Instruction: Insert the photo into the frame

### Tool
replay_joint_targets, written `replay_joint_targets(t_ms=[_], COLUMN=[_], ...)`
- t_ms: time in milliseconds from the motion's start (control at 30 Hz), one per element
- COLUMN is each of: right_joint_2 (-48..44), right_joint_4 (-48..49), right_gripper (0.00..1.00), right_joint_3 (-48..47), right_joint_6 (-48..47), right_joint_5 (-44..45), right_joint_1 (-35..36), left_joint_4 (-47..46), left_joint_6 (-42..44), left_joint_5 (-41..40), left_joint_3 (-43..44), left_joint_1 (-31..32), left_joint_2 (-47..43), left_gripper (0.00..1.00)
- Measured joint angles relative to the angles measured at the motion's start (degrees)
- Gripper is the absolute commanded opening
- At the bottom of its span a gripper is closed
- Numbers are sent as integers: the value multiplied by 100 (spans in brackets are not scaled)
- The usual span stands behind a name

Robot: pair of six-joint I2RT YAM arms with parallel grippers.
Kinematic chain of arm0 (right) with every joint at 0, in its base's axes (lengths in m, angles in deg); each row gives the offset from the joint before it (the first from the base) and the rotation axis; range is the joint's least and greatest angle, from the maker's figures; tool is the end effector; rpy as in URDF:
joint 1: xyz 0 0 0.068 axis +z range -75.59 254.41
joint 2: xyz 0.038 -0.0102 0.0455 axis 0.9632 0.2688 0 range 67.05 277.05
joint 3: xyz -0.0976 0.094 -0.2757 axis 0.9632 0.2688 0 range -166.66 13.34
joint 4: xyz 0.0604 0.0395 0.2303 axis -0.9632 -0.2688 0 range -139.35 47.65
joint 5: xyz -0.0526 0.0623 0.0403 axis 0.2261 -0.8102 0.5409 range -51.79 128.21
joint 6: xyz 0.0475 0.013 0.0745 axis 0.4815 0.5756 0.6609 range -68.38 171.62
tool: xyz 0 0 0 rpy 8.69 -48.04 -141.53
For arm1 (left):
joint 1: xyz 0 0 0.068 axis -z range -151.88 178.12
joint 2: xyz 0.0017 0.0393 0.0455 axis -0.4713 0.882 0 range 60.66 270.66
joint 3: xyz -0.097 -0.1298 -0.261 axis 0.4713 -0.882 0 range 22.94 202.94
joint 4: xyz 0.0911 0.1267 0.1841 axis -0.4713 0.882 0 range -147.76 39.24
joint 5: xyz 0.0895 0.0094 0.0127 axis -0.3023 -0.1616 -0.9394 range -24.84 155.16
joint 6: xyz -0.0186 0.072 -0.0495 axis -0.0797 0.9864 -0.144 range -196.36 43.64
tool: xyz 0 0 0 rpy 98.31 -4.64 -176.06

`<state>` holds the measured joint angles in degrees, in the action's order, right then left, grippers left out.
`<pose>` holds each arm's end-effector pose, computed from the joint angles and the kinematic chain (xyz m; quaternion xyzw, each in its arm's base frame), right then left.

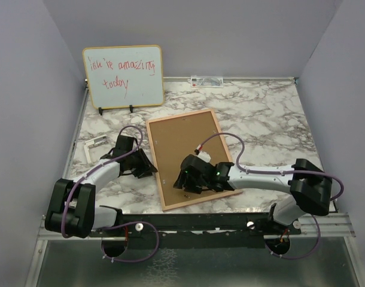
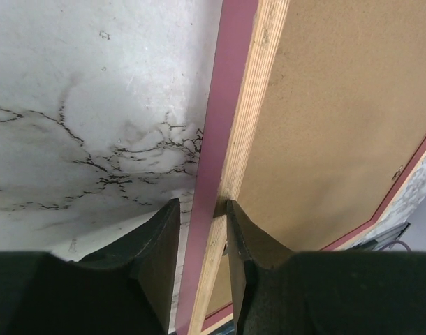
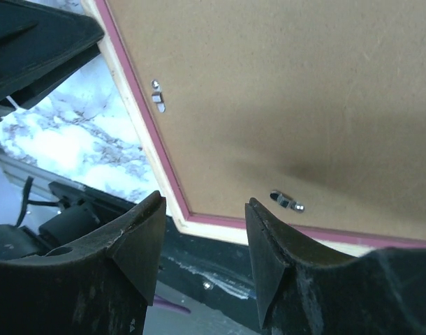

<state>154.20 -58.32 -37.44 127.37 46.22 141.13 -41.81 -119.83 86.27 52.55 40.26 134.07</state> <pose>0.1343 0.2841 0.2074 0.0967 0.9395 0.2836 0.1662 0.2012 -0.0726 0.1610 -0.2102 0.9267 -0.2760 0.1444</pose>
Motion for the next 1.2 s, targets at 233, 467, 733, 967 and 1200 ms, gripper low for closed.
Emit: replay_joint_targets(t_ms=[233,467,733,967,1200], right_joint_2=[588,1213,1840,2028,2114], right_joint_4=[-39,839,1615,2048,2212], right_gripper=[48,32,22,22,24], right_joint_3=[-243,-474,-785,-776,-776], right_joint_6=[-614,-1049,-1130,-966,-914], right_joint_5=[24,-76,-511,-918,-1008], right_joint_1=[-98,-326,-437,-452,-514], left_joint_4=[0,-83,-92,-94,-94], left_joint_6=[94,92,92,92,92], left_joint_5=[37,136,170,177,179], left_joint_3=[68,70,70,70,70], left_joint_1=[0,0,0,0,0], left_joint_2=[87,87,87,92,92], left_gripper=[25,13,10,10,10])
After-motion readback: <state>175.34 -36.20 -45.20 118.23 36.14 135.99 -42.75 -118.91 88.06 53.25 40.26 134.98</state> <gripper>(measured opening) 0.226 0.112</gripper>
